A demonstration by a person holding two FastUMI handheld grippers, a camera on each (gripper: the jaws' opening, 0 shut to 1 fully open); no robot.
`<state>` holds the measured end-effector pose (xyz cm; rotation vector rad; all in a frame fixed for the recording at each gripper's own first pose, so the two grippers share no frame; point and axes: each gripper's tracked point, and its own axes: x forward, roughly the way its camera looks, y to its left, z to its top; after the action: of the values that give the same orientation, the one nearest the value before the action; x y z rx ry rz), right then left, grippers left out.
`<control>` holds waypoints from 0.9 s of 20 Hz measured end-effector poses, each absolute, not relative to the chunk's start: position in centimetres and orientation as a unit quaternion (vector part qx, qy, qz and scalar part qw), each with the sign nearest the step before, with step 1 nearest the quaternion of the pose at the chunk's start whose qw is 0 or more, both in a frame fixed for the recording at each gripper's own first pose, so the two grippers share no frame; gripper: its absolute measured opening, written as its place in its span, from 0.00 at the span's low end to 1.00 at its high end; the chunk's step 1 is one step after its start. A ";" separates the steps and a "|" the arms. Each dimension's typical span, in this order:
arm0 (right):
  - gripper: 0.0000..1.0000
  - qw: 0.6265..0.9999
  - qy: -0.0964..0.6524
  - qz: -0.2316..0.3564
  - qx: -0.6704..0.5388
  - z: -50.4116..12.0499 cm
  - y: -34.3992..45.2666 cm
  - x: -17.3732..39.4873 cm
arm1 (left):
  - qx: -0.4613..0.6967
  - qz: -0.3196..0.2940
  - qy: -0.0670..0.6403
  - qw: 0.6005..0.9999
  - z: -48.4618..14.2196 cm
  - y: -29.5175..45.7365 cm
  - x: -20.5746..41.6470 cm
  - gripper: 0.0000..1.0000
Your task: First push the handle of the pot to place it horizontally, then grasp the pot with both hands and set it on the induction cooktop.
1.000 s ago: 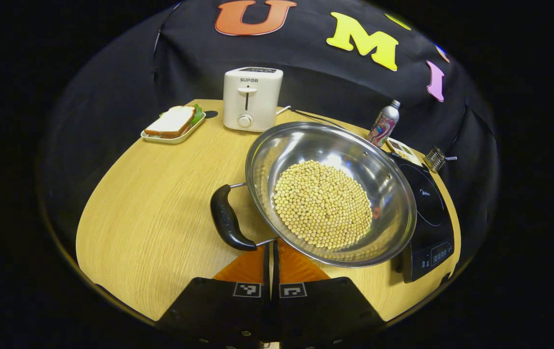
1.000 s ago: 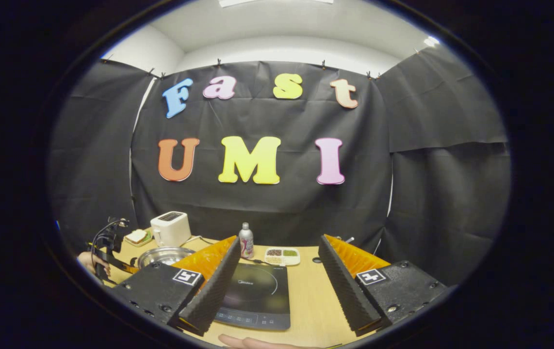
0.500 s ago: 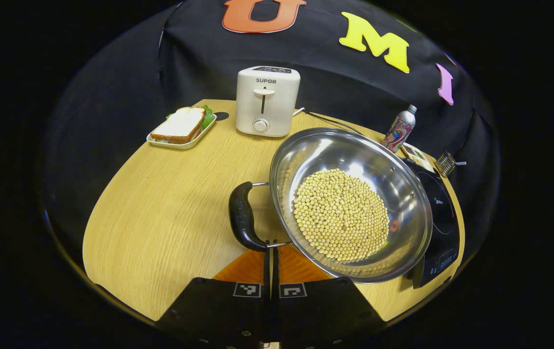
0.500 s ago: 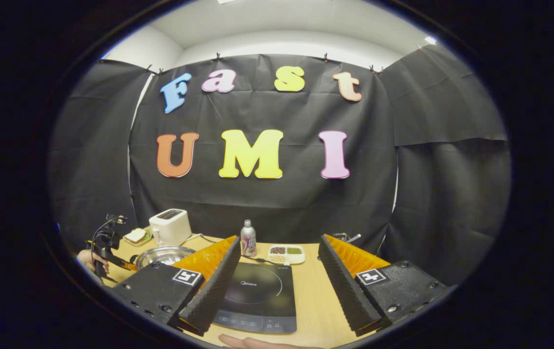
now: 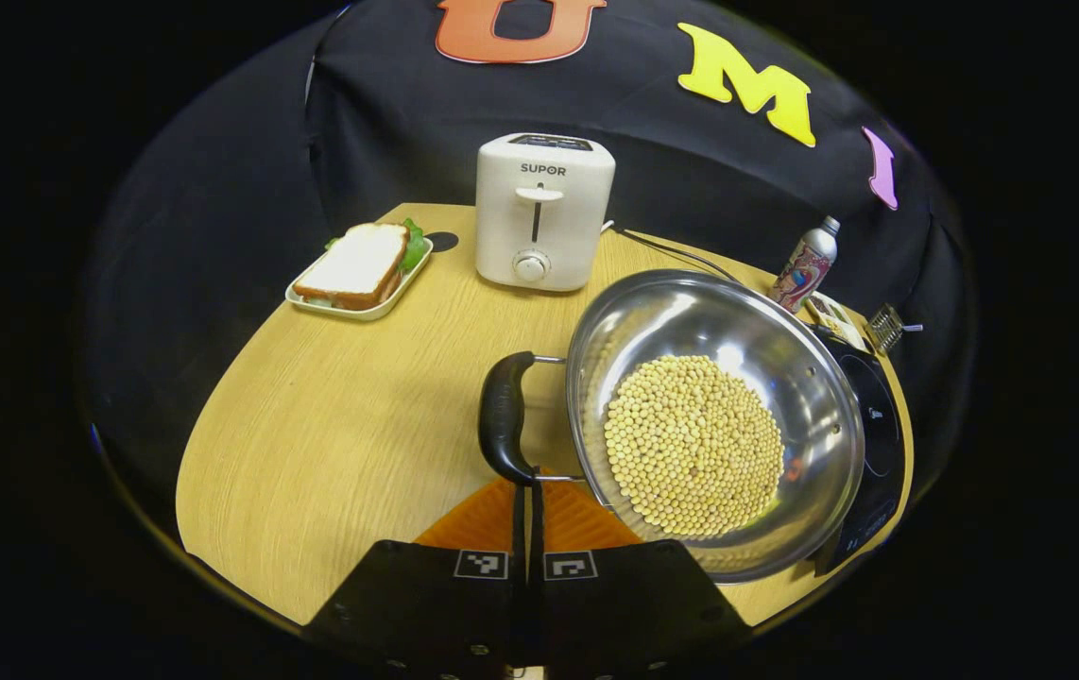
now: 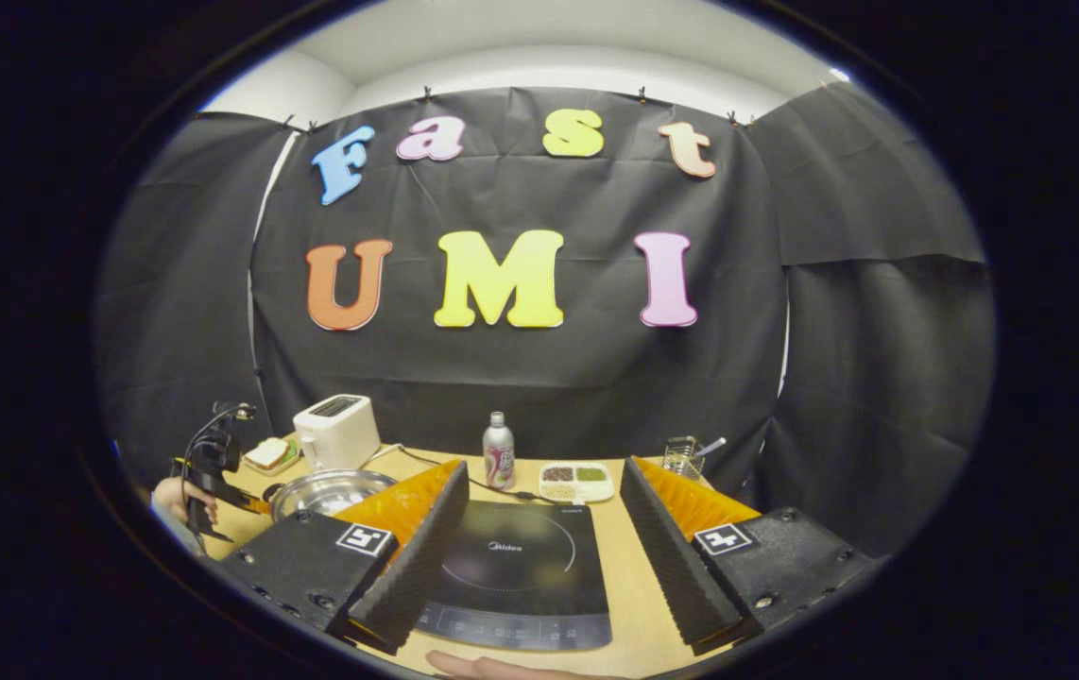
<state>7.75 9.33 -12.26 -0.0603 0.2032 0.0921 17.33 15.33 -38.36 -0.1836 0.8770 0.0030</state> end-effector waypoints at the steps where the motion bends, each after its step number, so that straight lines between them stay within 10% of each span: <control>1: 0.99 0.993 0.103 0.044 -0.029 -12.5 9.5 7.9 | -0.084 0.002 0.423 0.902 -38.4 15.5 17.5 0.00; 18: 0.99 0.987 0.153 0.052 -0.006 -17.7 14.3 10.4 | -0.094 -0.051 0.384 0.917 -38.2 16.4 15.1 0.06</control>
<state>10.35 14.32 -17.70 -0.0128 0.3070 0.1035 15.12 16.37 -38.18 -0.1930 0.7907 -0.1039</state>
